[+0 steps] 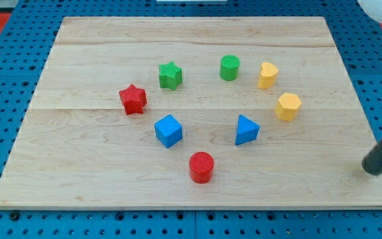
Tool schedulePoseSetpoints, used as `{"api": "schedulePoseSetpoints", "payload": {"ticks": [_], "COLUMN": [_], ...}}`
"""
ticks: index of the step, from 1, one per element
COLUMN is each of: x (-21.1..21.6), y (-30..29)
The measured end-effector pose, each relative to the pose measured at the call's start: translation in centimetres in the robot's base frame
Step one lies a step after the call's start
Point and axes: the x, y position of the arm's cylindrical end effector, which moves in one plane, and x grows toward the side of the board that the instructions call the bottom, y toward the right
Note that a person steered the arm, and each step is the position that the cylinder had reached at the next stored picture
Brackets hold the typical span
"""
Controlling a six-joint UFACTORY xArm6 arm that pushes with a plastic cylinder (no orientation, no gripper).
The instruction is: Push yellow hexagon below to the green circle
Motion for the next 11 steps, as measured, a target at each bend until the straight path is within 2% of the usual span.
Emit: {"api": "schedulePoseSetpoints", "payload": {"ticks": [1, 2, 4, 9, 11], "x": [-3.6, -5.2, -5.8, -6.9, -13.5], "y": [-4.0, -5.8, -7.4, -7.3, -8.6]}}
